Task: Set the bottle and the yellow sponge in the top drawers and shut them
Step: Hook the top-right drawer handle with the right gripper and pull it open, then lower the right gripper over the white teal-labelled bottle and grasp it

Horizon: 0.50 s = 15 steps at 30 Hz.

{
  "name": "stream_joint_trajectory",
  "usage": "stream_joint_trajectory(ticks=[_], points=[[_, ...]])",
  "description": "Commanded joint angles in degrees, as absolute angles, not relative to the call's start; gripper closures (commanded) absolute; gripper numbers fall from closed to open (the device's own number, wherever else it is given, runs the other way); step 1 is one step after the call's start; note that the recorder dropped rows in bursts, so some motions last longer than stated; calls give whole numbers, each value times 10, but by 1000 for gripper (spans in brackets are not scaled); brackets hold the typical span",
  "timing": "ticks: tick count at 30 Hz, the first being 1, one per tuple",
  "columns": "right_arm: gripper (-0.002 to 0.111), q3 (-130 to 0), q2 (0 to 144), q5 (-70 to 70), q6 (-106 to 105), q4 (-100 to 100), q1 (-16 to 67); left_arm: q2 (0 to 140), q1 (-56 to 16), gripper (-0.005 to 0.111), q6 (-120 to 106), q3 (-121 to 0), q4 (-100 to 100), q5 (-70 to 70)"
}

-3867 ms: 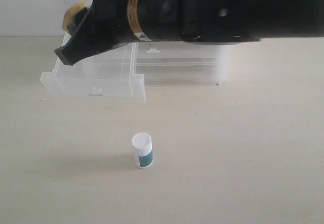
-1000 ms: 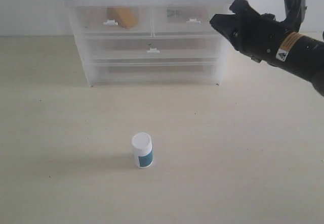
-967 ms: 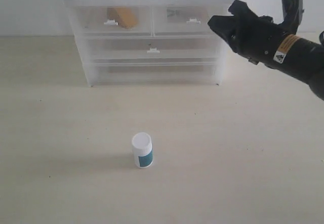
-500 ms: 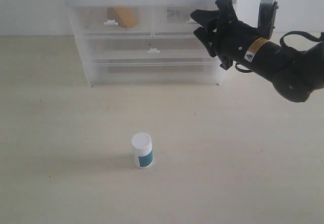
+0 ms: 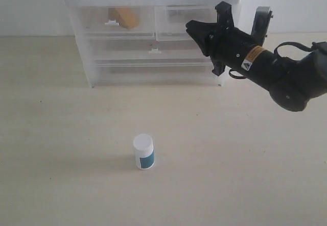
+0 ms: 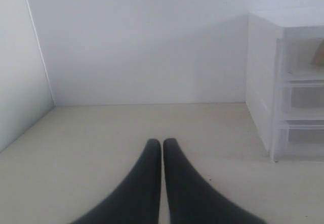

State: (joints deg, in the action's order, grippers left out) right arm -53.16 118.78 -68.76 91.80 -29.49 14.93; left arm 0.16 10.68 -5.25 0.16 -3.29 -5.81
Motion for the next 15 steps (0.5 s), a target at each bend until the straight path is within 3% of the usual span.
stream_joint_trajectory(ticks=[1,10,15], points=[[108,-433,1141,-700,843,-321,146,0,108,103,-47,0,-37,-52],[106,-324,1064,-697,726,-481,172,0,108,103,-47,0,-37,-52],[72,-324,1064,-613,695,-482,197,0,108,103,-47,0,-37,-52]])
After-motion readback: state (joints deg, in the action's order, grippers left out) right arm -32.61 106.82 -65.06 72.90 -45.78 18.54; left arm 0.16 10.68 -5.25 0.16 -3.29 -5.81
